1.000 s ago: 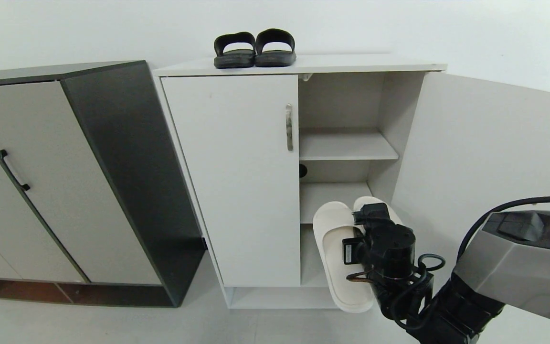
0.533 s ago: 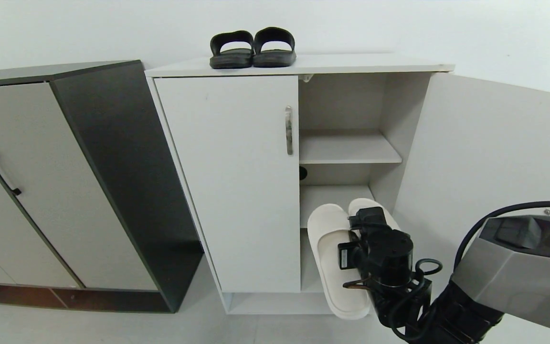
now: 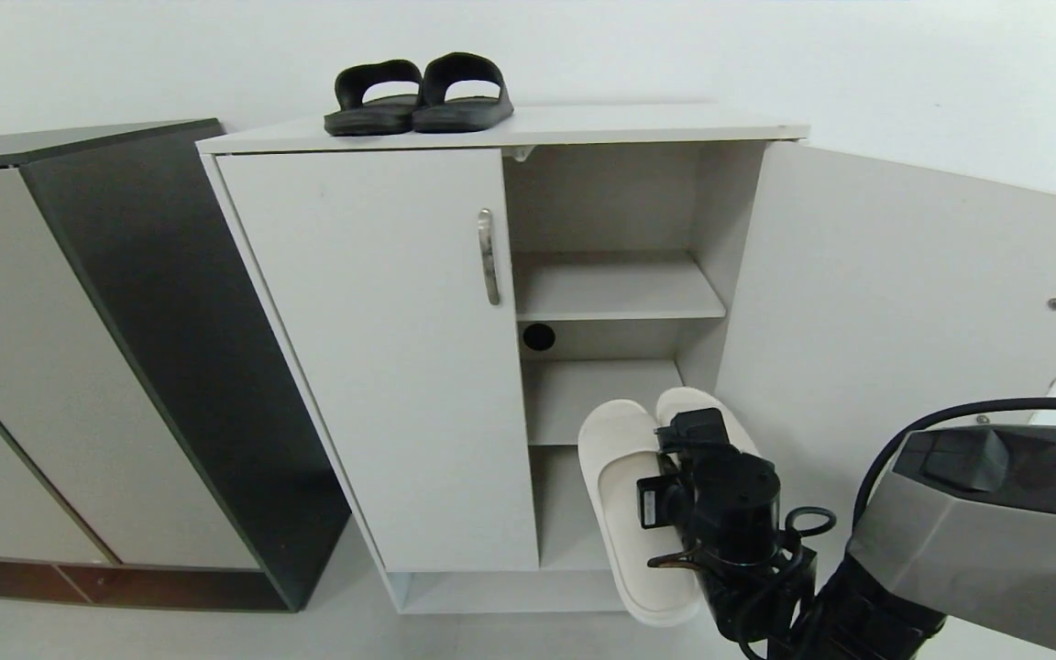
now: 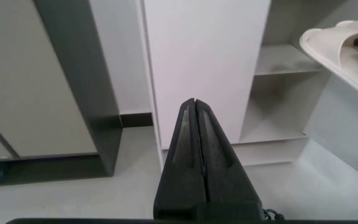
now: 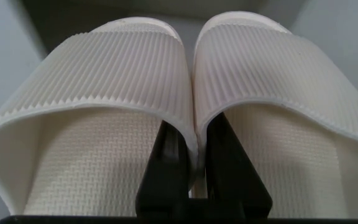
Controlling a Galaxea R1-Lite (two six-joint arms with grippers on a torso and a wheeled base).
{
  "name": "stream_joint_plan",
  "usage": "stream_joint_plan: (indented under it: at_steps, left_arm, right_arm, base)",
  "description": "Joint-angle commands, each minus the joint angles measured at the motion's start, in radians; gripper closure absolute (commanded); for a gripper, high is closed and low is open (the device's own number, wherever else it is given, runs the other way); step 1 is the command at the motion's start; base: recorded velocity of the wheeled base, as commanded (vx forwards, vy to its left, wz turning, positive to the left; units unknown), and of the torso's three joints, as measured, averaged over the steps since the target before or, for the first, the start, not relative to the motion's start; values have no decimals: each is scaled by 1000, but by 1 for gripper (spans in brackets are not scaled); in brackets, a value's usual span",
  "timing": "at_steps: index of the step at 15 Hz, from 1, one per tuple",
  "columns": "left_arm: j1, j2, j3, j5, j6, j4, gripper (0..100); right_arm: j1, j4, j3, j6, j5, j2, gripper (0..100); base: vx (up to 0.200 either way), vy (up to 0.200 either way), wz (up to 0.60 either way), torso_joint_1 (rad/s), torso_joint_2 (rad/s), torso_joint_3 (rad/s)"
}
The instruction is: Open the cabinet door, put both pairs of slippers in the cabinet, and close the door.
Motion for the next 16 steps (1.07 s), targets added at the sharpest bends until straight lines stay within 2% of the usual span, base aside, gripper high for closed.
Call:
stream_joint_plan:
  at_steps: [1,4,8,10,13,16]
  left_arm:
    - [0,2,0,1,0,0,100]
    - [-2,2,0,1,1,0,100]
    - [-2,2,0,1,1,0,100]
    - [-2,2,0,1,1,0,100]
    - [0,2,0,1,1,0,100]
    - [0,2,0,1,1,0,100]
  right_arm:
    - [19,-19,-5,0,5,34,100]
    - [53,-119,-36,-1,13,104,100]
    - [51,-87,-46,5,13,109,100]
    - [47,11,-106,46,13,109,100]
    - [11,254,-267,138,14,124,100]
    - [10,303,-306,152,13,155,100]
  base:
    - [0,0,0,0,0,0]
    - [0,0,0,0,0,0]
    - [0,0,0,0,0,0]
    - [0,0,0,0,0,0]
    - [0,0,0,0,0,0]
    - [0,0,0,0,0,0]
